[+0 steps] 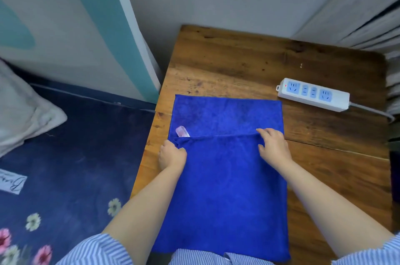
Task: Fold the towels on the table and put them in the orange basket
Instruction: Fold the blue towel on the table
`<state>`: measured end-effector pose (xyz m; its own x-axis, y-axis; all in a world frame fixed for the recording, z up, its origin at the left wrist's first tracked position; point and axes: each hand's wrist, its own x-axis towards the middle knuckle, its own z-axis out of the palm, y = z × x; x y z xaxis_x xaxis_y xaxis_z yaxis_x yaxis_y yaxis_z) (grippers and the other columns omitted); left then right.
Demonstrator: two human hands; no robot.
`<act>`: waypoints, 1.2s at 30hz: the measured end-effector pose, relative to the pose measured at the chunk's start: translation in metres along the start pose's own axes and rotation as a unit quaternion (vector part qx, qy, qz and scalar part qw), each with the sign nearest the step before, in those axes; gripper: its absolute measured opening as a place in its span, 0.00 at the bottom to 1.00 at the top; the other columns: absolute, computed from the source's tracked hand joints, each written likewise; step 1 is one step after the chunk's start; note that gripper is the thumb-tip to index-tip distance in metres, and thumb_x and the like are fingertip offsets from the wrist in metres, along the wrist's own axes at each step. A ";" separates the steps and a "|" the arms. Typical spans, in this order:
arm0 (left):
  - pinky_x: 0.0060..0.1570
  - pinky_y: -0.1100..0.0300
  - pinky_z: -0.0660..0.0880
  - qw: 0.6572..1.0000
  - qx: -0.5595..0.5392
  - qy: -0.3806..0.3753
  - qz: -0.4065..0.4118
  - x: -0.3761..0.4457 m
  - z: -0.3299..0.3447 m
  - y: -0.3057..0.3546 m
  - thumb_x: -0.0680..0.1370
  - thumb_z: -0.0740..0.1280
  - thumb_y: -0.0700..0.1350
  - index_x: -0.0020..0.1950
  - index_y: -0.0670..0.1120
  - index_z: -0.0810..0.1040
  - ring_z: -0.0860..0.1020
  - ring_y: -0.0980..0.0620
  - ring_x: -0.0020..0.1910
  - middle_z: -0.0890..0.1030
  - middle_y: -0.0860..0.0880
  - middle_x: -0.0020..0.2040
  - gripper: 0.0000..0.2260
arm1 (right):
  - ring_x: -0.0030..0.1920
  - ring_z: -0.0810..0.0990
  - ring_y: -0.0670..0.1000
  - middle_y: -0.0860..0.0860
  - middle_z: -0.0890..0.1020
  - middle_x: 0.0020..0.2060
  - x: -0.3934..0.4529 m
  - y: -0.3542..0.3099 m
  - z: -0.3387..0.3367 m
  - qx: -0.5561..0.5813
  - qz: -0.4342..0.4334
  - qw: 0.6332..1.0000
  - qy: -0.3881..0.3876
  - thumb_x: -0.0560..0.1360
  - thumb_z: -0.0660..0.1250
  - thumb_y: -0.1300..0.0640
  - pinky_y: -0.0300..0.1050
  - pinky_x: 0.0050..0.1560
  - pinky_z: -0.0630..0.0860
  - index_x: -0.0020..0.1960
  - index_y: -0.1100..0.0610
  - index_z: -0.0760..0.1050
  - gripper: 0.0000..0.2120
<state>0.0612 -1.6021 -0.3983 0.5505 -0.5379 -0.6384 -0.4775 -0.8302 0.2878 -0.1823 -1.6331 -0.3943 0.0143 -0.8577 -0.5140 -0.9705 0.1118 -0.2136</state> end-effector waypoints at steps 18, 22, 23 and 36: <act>0.21 0.65 0.55 0.962 -0.008 -0.269 -0.041 0.036 -0.064 0.027 0.71 0.49 0.30 0.27 0.45 0.57 0.58 0.51 0.23 0.60 0.49 0.25 0.15 | 0.27 0.66 0.50 0.53 0.69 0.25 0.019 0.043 -0.068 0.400 0.175 0.822 -0.367 0.68 0.48 0.72 0.40 0.28 0.63 0.21 0.57 0.70 0.23; 0.19 0.69 0.62 0.980 -0.020 -0.194 -0.031 0.057 -0.054 0.054 0.76 0.52 0.32 0.30 0.43 0.63 0.65 0.49 0.23 0.64 0.46 0.29 0.15 | 0.27 0.66 0.49 0.54 0.66 0.28 0.037 0.036 -0.076 0.395 0.198 0.852 -0.281 0.70 0.51 0.71 0.38 0.26 0.66 0.29 0.59 0.65 0.15; 0.23 0.66 0.62 0.986 -0.029 -0.166 -0.005 0.063 -0.052 0.057 0.76 0.54 0.33 0.30 0.43 0.64 0.65 0.49 0.26 0.66 0.46 0.30 0.15 | 0.29 0.65 0.49 0.54 0.66 0.29 0.040 0.032 -0.077 0.404 0.183 0.863 -0.241 0.70 0.51 0.71 0.38 0.28 0.64 0.29 0.58 0.63 0.14; 0.44 0.61 0.65 0.989 -0.075 0.019 0.129 0.101 -0.039 0.097 0.78 0.56 0.36 0.55 0.38 0.76 0.70 0.48 0.46 0.78 0.41 0.52 0.12 | 0.54 0.75 0.57 0.57 0.78 0.49 0.097 0.028 -0.074 0.188 0.085 0.977 0.054 0.77 0.57 0.64 0.42 0.47 0.67 0.51 0.63 0.77 0.11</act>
<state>0.0974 -1.7423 -0.4074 0.4501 -0.7372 -0.5039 -0.5005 -0.6756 0.5414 -0.2253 -1.7503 -0.3889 -0.1840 -0.8561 -0.4830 -0.7990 0.4165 -0.4338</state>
